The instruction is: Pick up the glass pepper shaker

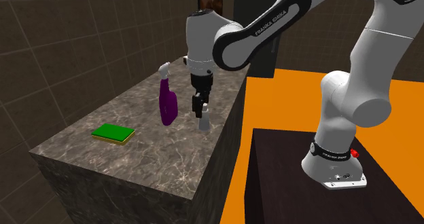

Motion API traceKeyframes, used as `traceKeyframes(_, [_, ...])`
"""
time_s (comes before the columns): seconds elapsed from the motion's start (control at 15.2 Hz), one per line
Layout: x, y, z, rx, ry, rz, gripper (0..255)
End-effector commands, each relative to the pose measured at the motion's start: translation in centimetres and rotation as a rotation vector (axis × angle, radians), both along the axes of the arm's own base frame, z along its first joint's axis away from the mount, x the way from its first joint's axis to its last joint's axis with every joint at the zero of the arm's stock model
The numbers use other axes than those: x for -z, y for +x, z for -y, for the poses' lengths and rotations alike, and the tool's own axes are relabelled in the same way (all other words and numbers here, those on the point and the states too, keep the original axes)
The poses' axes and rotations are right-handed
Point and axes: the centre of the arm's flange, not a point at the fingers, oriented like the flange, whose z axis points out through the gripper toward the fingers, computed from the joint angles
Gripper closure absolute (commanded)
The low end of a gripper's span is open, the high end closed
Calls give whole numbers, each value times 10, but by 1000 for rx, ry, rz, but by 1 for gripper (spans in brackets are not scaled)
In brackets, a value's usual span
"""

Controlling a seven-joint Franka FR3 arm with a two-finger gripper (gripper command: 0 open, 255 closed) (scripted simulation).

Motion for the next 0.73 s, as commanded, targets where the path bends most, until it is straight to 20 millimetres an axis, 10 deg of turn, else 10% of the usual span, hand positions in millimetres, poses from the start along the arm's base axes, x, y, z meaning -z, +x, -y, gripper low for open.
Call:
traceKeyframes(0.0, [5,1,1,0,0,1,0])
traceKeyframes(0.07, [4,1,2,0,0,1,255])
traceKeyframes(0.66, [5,1,1,0,0,1,255])
